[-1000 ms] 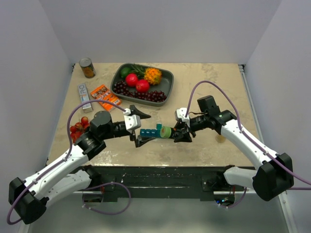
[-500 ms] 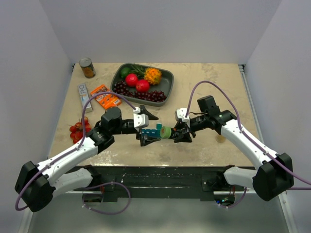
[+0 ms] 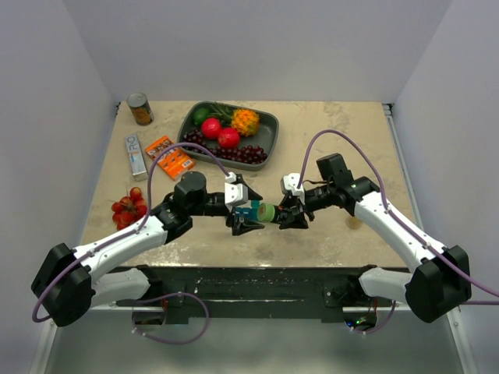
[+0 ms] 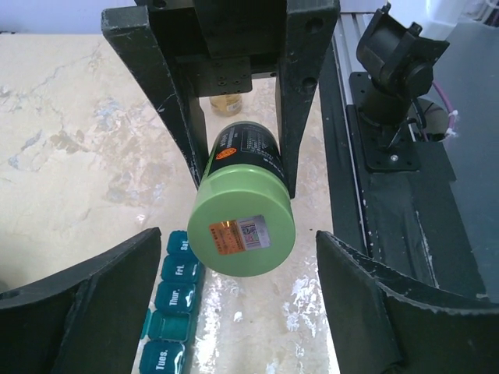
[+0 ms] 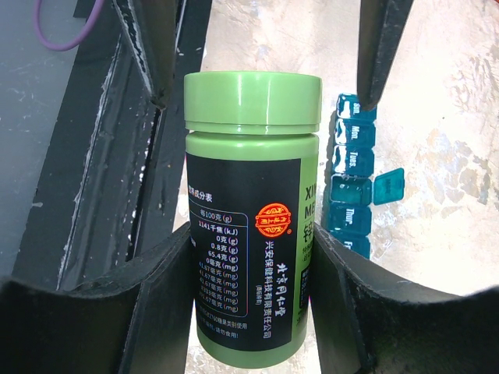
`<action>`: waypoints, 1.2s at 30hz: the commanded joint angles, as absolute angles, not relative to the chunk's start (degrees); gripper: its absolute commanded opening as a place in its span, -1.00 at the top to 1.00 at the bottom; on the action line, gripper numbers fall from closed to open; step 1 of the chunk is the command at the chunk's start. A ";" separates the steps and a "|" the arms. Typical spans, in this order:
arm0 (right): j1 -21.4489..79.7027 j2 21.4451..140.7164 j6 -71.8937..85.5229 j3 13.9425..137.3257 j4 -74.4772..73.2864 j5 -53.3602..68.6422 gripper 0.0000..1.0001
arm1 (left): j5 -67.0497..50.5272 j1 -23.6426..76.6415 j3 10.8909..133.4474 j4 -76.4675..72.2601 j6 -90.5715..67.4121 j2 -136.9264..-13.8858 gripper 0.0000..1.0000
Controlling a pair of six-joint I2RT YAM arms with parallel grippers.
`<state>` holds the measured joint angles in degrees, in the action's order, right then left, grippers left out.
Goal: Sort the pills into containers
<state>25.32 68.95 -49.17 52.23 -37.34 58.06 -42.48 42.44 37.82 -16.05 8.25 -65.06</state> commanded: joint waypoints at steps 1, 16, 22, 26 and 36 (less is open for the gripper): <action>25.05 67.59 -49.92 52.38 -36.74 60.47 1.00 | -44.47 42.72 39.47 -21.97 4.50 -64.95 -0.66; 24.96 67.59 -49.13 52.21 -36.21 60.03 1.00 | -43.95 43.51 37.97 -26.46 -5.62 -66.27 -0.01; 25.05 67.50 -47.29 51.94 -34.72 58.62 1.00 | -41.92 43.50 36.92 -28.72 -15.54 -64.43 0.40; 24.79 67.24 -46.67 52.03 -34.37 58.27 1.00 | -41.57 43.42 36.91 -28.83 -25.64 -63.72 0.96; 24.35 66.89 -46.05 52.03 -33.93 58.36 1.00 | -31.13 43.51 39.46 -16.27 -46.39 -61.00 1.00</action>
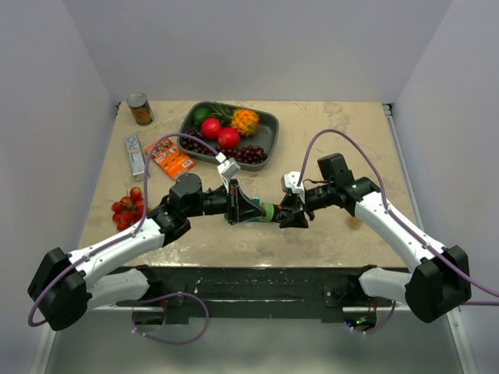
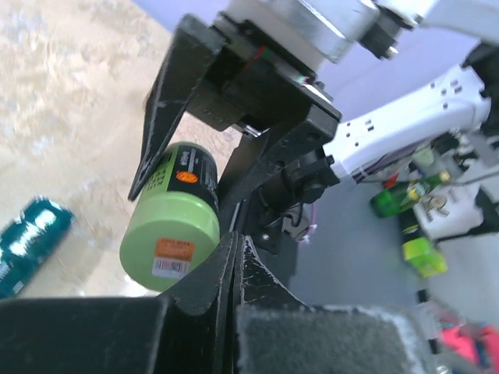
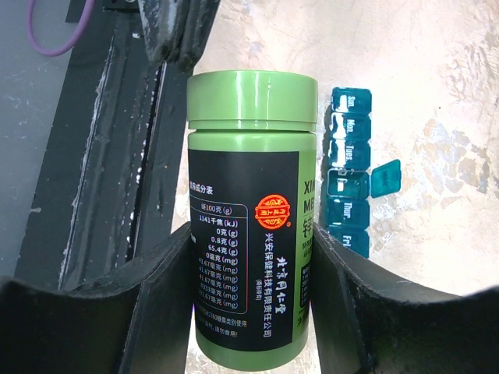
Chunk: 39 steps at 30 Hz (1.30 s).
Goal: Sort the pills into containers
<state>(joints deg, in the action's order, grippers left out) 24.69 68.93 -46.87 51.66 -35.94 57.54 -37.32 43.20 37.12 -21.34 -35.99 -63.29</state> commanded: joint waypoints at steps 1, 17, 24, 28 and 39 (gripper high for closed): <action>24.26 66.88 -46.05 52.03 -34.01 58.36 1.00 | -29.90 43.51 39.72 -13.30 -47.62 -60.65 1.00; 23.82 66.88 -45.88 52.03 -33.93 58.71 1.00 | -24.52 43.42 45.26 -3.61 -45.64 -56.60 -0.76; 23.82 66.71 -45.97 51.94 -34.01 58.97 1.00 | -27.77 43.42 46.49 4.47 -24.64 -52.30 -0.91; 23.82 66.71 -46.23 51.94 -34.10 59.15 1.00 | -27.95 43.42 46.85 8.17 -13.29 -47.64 -0.96; 23.73 66.88 -47.28 52.12 -34.89 59.85 1.00 | -21.97 43.33 46.67 6.77 1.30 -45.44 -0.99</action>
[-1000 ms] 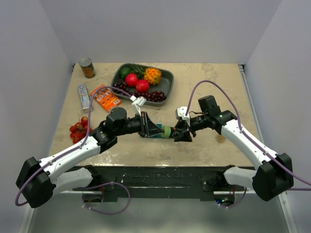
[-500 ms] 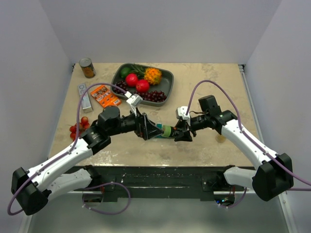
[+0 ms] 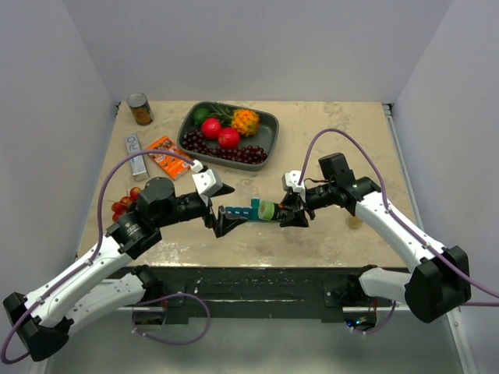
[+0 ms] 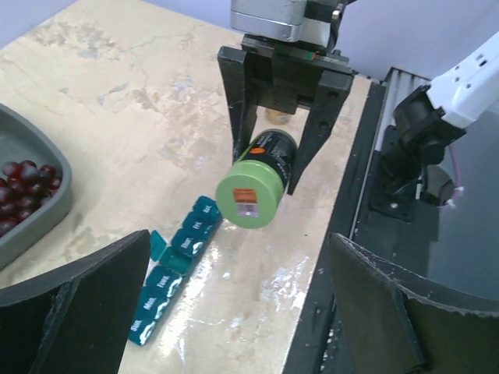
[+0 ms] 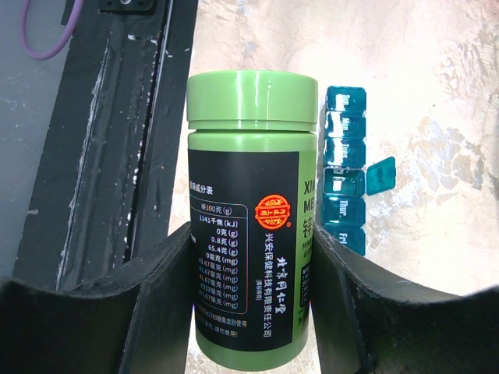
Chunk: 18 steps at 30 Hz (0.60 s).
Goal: Sort the pills into containers
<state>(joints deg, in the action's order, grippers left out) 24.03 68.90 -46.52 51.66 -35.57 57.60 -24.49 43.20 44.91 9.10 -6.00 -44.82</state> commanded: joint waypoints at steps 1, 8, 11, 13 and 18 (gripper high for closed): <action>23.82 66.88 -47.37 52.12 -35.07 59.94 1.00 | -22.06 43.33 46.50 6.25 2.36 -45.70 -0.99; 23.82 66.71 -48.16 52.03 -35.51 60.47 1.00 | -28.20 43.42 41.06 -3.30 12.29 -45.00 -0.99; 23.73 66.71 -48.43 52.03 -35.77 60.56 1.00 | -30.14 43.42 37.54 -7.02 15.81 -44.12 -0.99; 23.82 66.80 -48.52 52.03 -35.95 60.64 1.00 | -31.72 43.42 37.09 -7.12 18.00 -44.99 -0.99; 23.82 66.97 -48.78 52.03 -35.95 60.82 1.00 | -35.59 43.42 37.88 -5.62 21.44 -48.95 -0.99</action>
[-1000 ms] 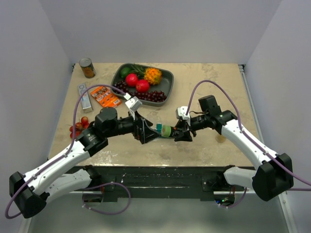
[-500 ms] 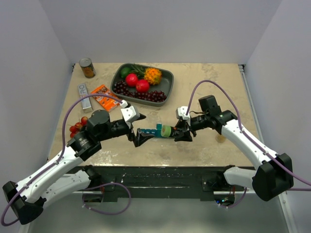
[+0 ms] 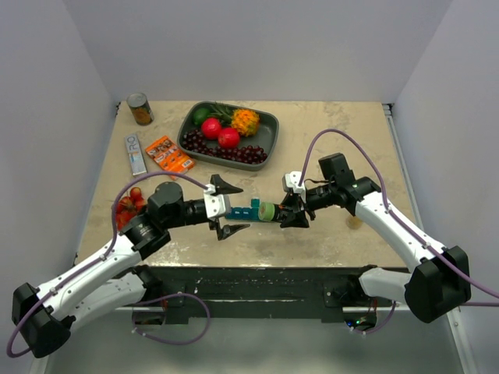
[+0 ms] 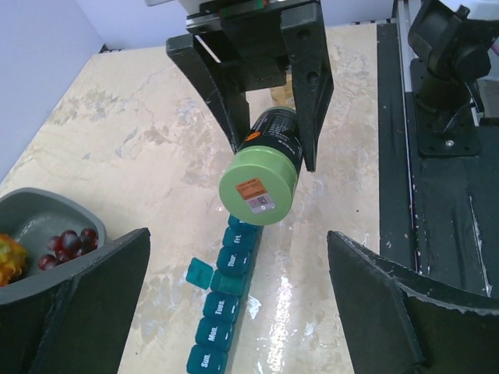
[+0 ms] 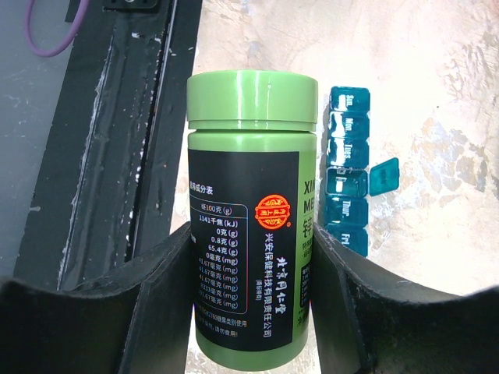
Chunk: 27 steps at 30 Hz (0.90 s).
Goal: Sort the pills into containers
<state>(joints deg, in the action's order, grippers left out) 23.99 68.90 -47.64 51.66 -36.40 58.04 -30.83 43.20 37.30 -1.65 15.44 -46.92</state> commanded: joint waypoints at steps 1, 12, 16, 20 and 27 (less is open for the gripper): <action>23.82 66.89 -48.78 52.03 -35.95 60.82 1.00 | -36.03 43.42 37.88 -5.80 22.32 -49.13 -0.99; 23.73 67.06 -48.96 52.12 -36.12 60.82 1.00 | -36.82 43.42 38.06 -8.70 23.99 -52.64 -0.99; 23.82 67.24 -48.96 52.12 -36.12 60.91 1.00 | -36.91 43.42 38.23 -8.70 25.66 -53.44 -0.99; 23.73 67.41 -49.04 52.12 -36.12 60.91 1.00 | -37.35 43.42 38.58 -8.61 27.07 -54.92 -0.99; 23.73 67.32 -49.04 52.21 -36.30 61.00 1.00 | -38.41 43.77 39.46 -11.51 25.41 -58.44 -0.97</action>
